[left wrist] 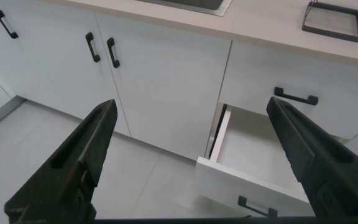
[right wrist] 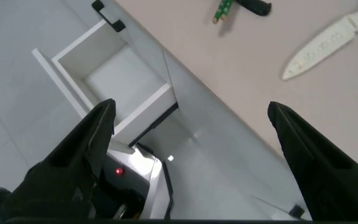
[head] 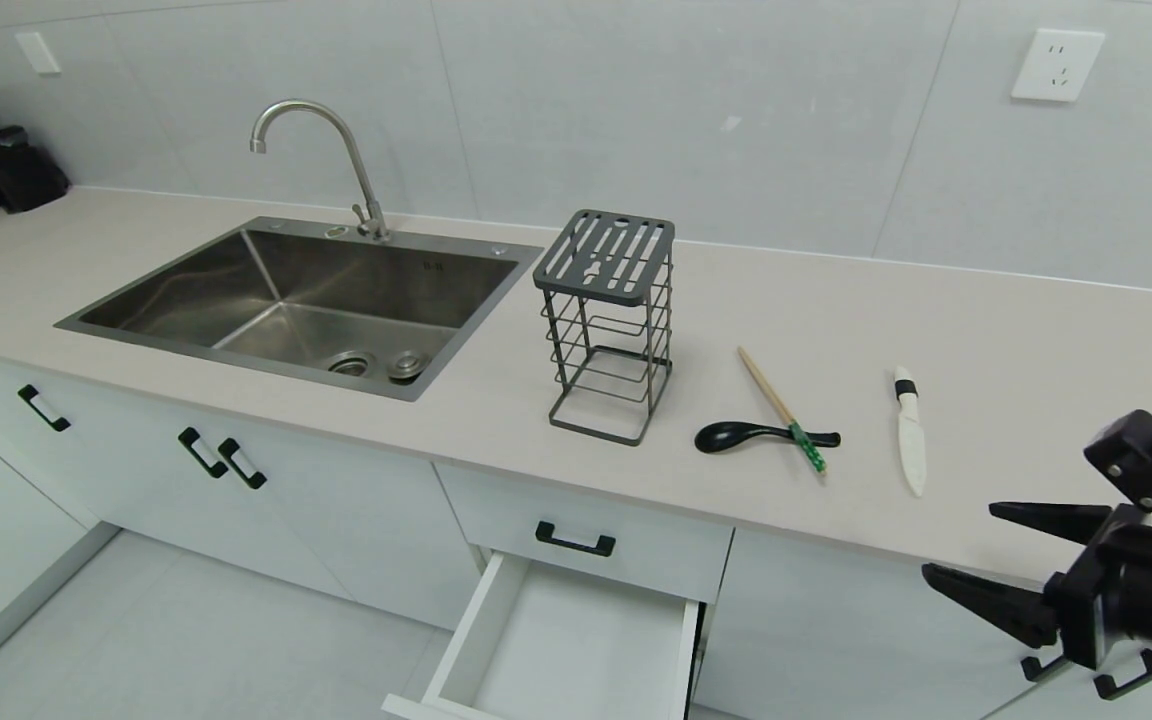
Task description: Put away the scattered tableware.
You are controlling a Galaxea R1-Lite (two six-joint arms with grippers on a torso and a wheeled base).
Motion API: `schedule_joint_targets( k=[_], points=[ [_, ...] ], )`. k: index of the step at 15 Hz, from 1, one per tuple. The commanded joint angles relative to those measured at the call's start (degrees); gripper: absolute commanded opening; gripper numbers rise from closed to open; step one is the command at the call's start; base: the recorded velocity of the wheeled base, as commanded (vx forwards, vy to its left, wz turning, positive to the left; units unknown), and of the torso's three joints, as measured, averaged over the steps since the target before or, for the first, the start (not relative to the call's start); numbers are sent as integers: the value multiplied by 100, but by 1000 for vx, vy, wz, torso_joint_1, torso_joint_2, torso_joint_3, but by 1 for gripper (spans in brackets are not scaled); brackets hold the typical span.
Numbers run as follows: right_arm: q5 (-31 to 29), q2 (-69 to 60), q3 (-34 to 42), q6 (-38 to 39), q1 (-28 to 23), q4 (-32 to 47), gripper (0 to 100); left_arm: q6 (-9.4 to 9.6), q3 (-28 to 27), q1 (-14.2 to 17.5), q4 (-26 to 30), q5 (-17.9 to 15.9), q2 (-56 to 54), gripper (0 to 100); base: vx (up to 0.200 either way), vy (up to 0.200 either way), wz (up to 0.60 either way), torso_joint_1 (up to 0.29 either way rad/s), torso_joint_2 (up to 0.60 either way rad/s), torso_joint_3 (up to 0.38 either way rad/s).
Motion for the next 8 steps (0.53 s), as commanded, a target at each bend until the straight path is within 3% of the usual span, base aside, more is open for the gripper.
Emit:
schedule_joint_targets(
  k=[1, 4, 6, 8],
  points=[
    [-8, 938, -119, 187, 274, -496, 100, 16, 0, 2, -3, -5, 7, 100, 0, 0, 0, 0, 0, 0],
    [-105, 1263, -558, 389, 388, -663, 100, 157, 0, 11, 5, -137, 7, 100, 0, 0, 0, 0, 0, 0],
    [-158, 1413, -1006, 644, 415, -654, 100, 16, 0, 2, 5, -154, 7, 100, 0, 0, 0, 0, 0, 0],
    [-518, 1694, -1551, 1365, 705, -610, 100, 16, 0, 2, 5, -154, 7, 100, 0, 0, 0, 0, 0, 0]
  ],
)
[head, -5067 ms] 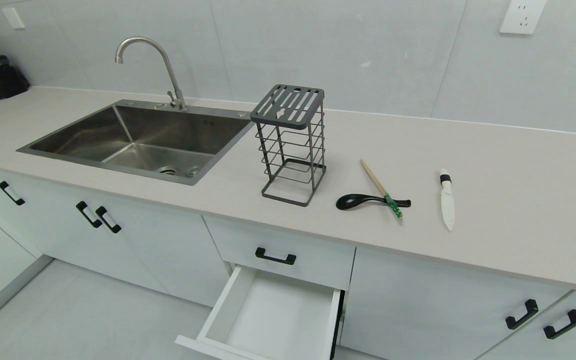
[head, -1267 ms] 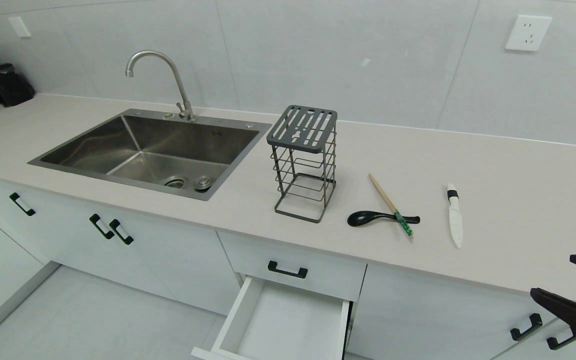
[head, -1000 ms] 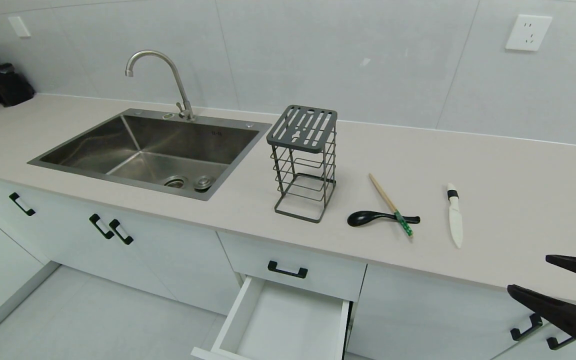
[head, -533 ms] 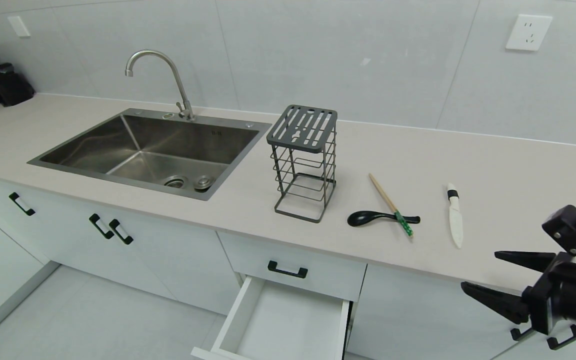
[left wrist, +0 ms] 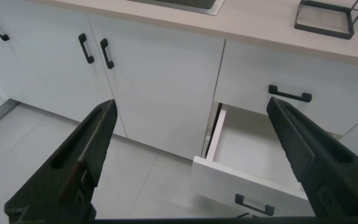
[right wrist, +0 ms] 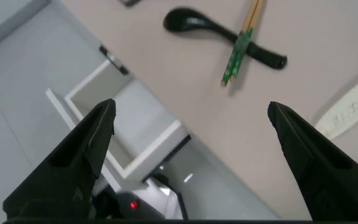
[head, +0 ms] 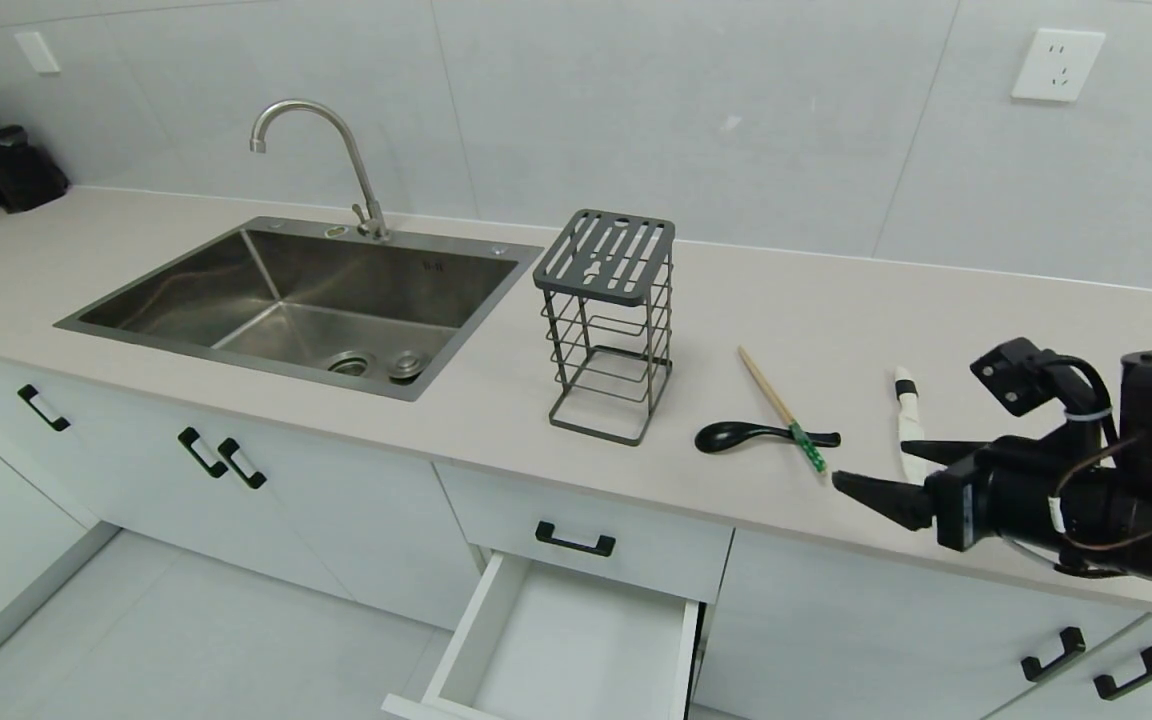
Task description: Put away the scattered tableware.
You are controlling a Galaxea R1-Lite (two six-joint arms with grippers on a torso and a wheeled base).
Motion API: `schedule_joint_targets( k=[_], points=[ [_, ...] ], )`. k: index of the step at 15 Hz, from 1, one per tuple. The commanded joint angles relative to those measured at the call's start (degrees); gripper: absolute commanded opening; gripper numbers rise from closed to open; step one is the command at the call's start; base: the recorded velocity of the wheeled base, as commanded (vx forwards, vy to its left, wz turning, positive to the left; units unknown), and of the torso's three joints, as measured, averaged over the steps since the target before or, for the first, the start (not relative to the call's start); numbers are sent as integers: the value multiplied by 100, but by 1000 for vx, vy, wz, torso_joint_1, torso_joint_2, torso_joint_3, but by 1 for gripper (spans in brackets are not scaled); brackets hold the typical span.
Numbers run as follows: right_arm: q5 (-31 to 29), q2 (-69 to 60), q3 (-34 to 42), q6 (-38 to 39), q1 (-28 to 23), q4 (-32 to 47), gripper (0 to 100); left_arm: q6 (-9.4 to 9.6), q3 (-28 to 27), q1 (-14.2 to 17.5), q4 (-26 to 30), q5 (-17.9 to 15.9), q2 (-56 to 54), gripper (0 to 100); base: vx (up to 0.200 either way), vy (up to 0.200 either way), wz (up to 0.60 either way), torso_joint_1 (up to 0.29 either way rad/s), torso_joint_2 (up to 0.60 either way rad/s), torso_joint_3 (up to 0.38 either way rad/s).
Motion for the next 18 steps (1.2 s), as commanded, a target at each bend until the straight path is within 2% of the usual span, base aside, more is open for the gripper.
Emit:
schedule_joint_targets(
  k=[1, 2, 5, 7, 18],
  points=[
    [-455, 537, -703, 692, 356, 26, 100, -6, 2, 2, -2, 2, 7, 100, 0, 0, 0, 0, 0, 0],
    [-666, 757, -940, 938, 462, 52, 100, -6, 2, 2, -2, 2, 7, 100, 0, 0, 0, 0, 0, 0],
    [-948, 1266, -1195, 947, 506, 474, 100, -6, 2, 2, -2, 2, 7, 100, 0, 0, 0, 0, 0, 0],
    [-1115, 1477, -1318, 938, 514, 474, 100, 3, 2, 2, -2, 2, 7, 100, 0, 0, 0, 0, 0, 0],
    [-1159, 2049, -1538, 903, 506, 333, 100, -6, 2, 2, -2, 2, 7, 100, 0, 0, 0, 0, 0, 0]
  ],
)
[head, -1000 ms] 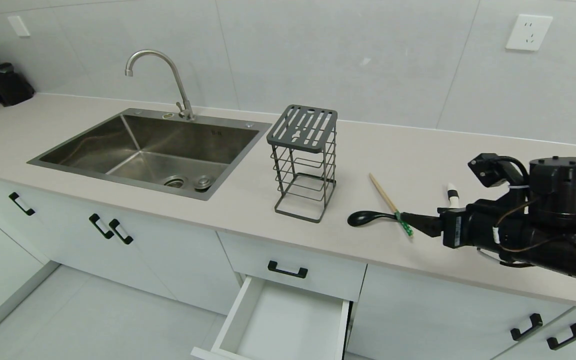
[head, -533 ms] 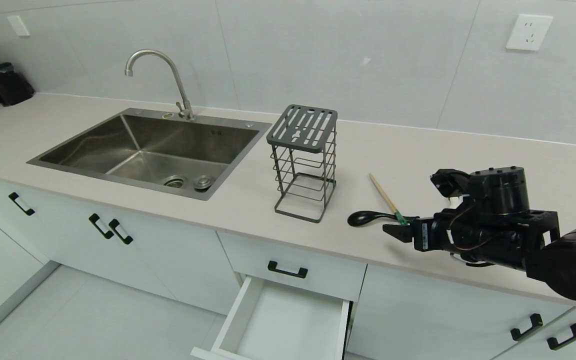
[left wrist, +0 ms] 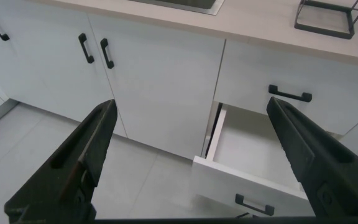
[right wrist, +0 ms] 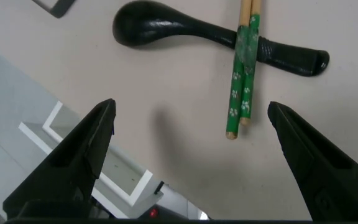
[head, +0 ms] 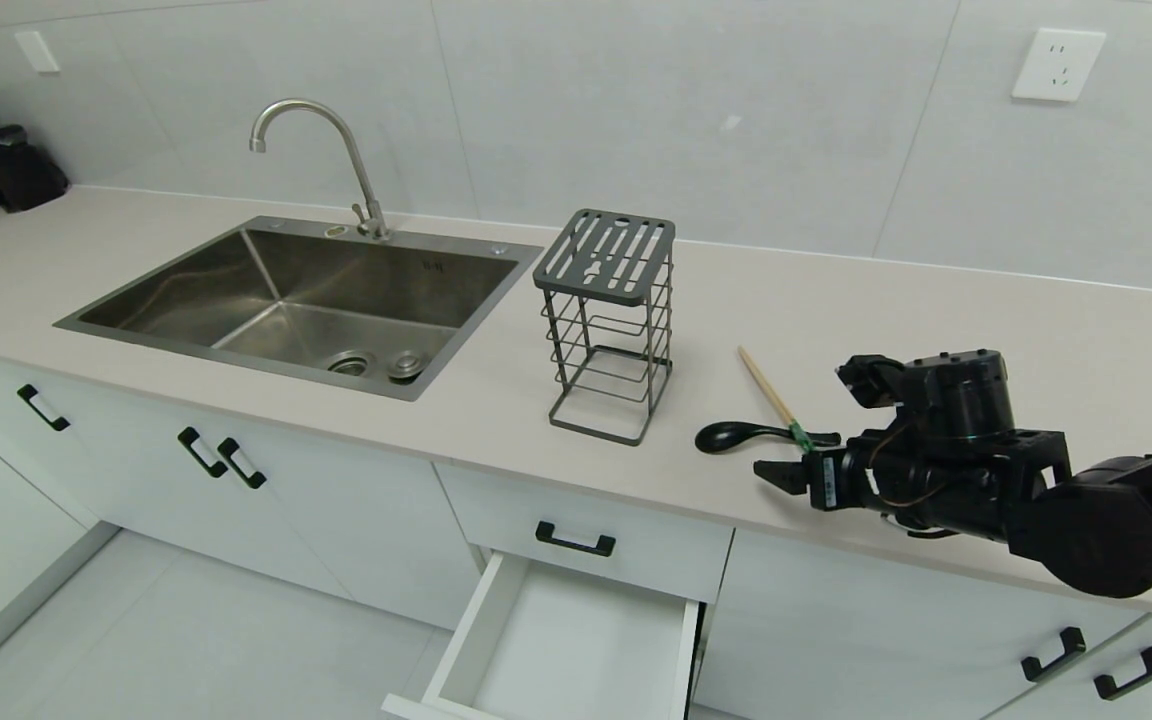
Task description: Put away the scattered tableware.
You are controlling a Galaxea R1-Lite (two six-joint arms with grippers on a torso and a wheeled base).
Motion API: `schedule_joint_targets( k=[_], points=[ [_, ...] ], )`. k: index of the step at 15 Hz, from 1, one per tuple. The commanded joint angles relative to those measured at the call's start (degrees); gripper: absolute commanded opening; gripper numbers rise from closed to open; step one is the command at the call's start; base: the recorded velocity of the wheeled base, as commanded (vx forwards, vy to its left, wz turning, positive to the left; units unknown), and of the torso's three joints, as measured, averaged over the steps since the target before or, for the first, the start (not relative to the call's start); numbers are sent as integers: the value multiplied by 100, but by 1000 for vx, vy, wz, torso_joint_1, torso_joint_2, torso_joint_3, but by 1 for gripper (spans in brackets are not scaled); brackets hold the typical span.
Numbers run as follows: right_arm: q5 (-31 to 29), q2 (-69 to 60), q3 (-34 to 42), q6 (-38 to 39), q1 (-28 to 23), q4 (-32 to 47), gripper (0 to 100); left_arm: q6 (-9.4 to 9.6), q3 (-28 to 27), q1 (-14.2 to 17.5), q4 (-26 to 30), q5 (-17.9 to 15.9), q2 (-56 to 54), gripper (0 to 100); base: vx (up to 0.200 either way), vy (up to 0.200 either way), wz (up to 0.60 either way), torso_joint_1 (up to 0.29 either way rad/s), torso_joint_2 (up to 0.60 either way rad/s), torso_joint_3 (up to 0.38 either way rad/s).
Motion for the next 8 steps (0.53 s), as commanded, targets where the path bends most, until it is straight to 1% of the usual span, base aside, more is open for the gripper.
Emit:
schedule_joint_targets(
  k=[1, 3, 8],
  points=[
    [-4, 130, -67, -1, 1, -27, 100, -2, 2, 2, -2, 4, 5, 100, 0, 0, 0, 0, 0, 0],
    [-4, 376, -313, -1, -8, -62, 100, -2, 2, 2, -2, 4, 5, 100, 0, 0, 0, 0, 0, 0],
    [-119, 543, -471, -124, -52, -62, 100, -11, 2, 2, -2, 4, 5, 100, 0, 0, 0, 0, 0, 0]
  ],
)
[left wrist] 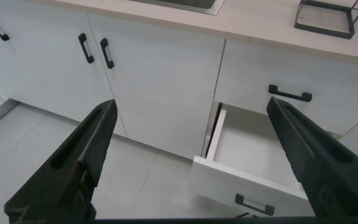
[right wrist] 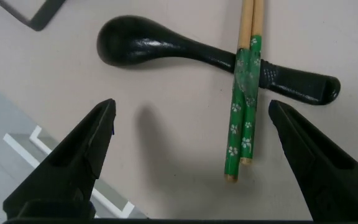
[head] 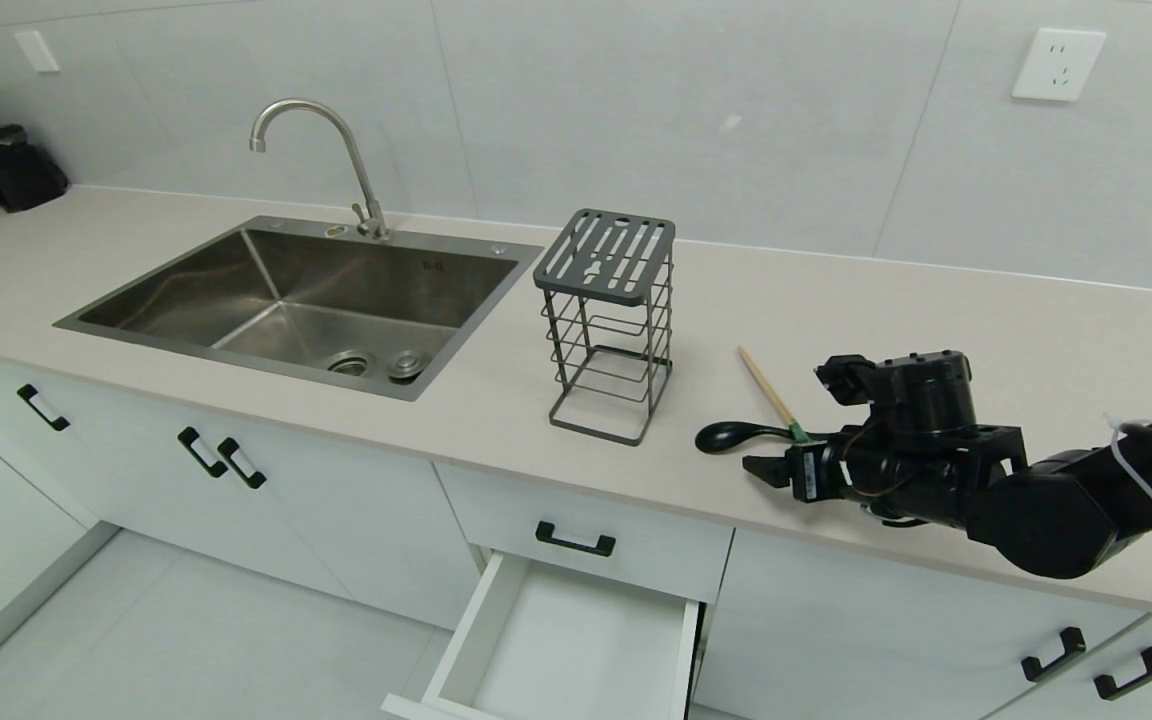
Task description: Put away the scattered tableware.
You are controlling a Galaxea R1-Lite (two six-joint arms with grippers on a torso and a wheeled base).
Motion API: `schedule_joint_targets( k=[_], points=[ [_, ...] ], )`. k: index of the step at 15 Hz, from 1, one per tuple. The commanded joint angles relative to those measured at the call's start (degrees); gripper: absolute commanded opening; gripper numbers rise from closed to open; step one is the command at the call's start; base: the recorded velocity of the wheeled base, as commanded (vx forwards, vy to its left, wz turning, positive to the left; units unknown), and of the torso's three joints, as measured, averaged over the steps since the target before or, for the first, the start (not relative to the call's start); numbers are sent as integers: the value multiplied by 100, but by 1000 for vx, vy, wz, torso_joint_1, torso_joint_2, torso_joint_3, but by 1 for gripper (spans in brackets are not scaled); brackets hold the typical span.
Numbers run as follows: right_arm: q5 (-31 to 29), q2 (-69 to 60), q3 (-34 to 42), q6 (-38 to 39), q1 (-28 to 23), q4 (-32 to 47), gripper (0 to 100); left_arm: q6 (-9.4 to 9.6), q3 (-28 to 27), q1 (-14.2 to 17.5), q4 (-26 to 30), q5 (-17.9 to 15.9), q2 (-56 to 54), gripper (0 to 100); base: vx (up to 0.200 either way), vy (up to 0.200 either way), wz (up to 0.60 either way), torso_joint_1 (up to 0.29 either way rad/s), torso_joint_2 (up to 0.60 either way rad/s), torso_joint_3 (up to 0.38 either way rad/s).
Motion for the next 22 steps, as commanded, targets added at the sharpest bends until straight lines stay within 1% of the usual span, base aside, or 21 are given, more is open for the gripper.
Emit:
schedule_joint_targets(
  k=[1, 3, 7, 10, 14, 16, 18, 21, 22],
  points=[
    [-1, 69, -80, -9, -33, 0, 0, 3, 0, 11, -4, 2, 0, 100, 0, 0, 0, 0, 0, 0],
    [-71, 78, -80, -9, -50, 0, 0, -6, 0, 2, -4, 2, 0, 100, 0, 0, 0, 0, 0, 0],
    [-80, -2, -18, 0, -296, 9, 0, -6, 0, 11, -4, 2, 0, 100, 0, 0, 0, 0, 0, 0],
    [-80, -415, 184, 0, -446, 9, 0, -6, 0, 2, -4, 2, 0, 100, 0, 0, 0, 0, 0, 0],
    [-80, -1592, 1028, -9, -410, -9, 0, 3, 0, 2, -4, 2, 0, 100, 0, 0, 0, 0, 0, 0],
    [-71, -2093, 1300, -53, -375, -53, 0, 3, 0, 2, -4, 2, 0, 100, 0, 0, 0, 0, 0, 0],
    [-53, -2832, 1678, -475, -349, -88, 0, -6, 0, 2, -4, 2, 0, 100, 0, 0, 0, 0, 0, 0],
    [-1, -3420, 2012, -703, -349, -194, 0, 12, 0, 2, -4, 2, 0, 100, 0, 0, 0, 0, 0, 0],
    [105, -3623, 2082, -835, -349, -238, 0, 12, 0, 2, -4, 2, 0, 100, 0, 0, 0, 0, 0, 0]
  ],
)
